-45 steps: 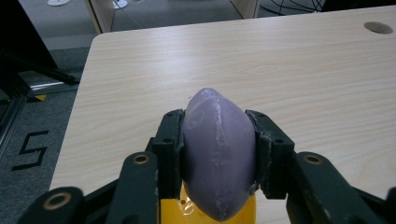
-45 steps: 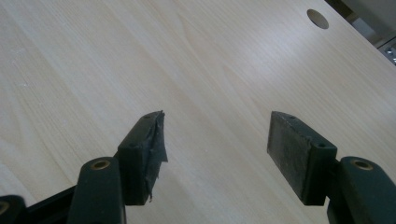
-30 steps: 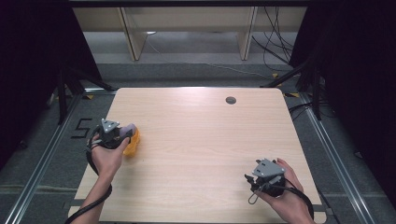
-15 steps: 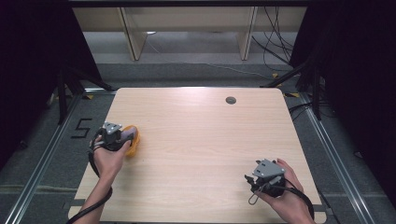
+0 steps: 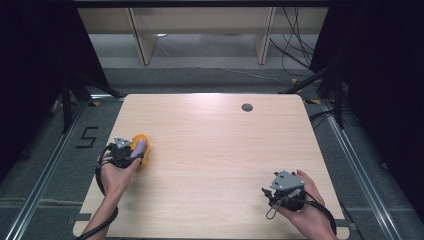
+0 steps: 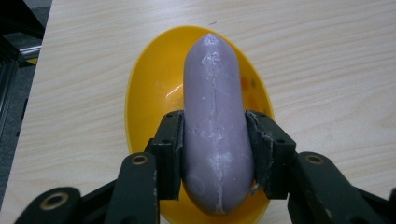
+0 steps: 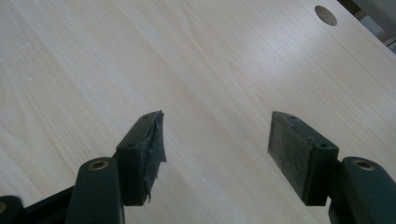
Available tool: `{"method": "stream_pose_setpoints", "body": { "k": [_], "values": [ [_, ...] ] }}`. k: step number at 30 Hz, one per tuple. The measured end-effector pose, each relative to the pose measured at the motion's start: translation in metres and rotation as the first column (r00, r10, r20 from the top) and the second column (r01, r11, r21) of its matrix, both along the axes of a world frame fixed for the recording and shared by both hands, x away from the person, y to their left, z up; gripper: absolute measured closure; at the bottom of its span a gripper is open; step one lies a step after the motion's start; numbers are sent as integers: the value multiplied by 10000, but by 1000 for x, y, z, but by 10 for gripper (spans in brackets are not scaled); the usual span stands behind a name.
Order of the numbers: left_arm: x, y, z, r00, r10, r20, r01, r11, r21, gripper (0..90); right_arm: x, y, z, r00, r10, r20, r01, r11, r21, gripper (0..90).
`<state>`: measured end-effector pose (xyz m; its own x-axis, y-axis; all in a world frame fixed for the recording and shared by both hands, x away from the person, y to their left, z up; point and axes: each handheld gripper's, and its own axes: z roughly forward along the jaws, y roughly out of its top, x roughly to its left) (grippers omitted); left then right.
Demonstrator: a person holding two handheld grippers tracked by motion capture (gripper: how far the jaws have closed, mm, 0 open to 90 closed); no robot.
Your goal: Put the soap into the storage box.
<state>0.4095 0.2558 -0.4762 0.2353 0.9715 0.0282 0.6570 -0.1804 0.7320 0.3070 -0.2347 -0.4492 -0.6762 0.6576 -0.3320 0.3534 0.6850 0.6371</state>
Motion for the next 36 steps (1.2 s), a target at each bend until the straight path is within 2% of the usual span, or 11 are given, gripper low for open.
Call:
{"method": "stream_pose_setpoints", "body": {
  "k": [3, 4, 7, 12, 14, 18, 23, 25, 27, 30, 36],
  "values": [
    [-3, 2, 7, 9996, -34, 271, 40, 9998, -213, 517, 0, 0, 0, 10000, 14, 27, -14, 10000, -26, 363],
    [-5, 1, 9, 9983, 91, 574, -56, 9982, -600, 502, 0, -1, 0, 10000, 17, 35, -17, 10000, -31, 363],
    [-16, 5, 20, 9938, -55, 1114, 141, 9970, -764, 473, 0, -1, 0, 9999, 96, 33, -96, 10000, -10, 360],
    [-47, 12, 33, 9748, -308, 2209, 510, 9949, -866, 441, 0, -2, 0, 10000, -46, -11, 46, 10000, 51, 351],
    [-59, 15, 33, 9688, -387, 2446, 662, 9922, -1052, 433, 0, -2, 0, 10000, -49, -9, 49, 10000, 55, 350],
    [-83, 18, 23, 9707, -565, 2335, 873, 9884, -1240, 425, 0, -3, 0, 10000, -82, -31, 82, 9999, 68, 349],
    [-109, 16, 2, 9787, -632, 1953, 904, 9869, -1338, 423, 1, -3, -1, 10000, -11, -62, 11, 10000, 23, 348],
    [-118, 14, -6, 9793, -678, 1908, 947, 9862, -1358, 425, 1, -3, -2, 10000, 12, -78, -11, 10000, 26, 347],
    [-125, 11, -14, 9769, -703, 2020, 1047, 9807, -1650, 431, 1, -3, -2, 10000, 19, -78, -19, 10000, 25, 347],
    [-130, 6, -21, 9797, -914, 1783, 1209, 9794, -1618, 435, 0, -4, -2, 10000, 3, -68, -3, 10000, 43, 346],
    [-127, 5, -23, 9792, -1049, 1734, 1325, 9788, -1562, 437, 0, -5, -2, 9999, -29, -113, 30, 10000, 89, 348]
  ]
}}
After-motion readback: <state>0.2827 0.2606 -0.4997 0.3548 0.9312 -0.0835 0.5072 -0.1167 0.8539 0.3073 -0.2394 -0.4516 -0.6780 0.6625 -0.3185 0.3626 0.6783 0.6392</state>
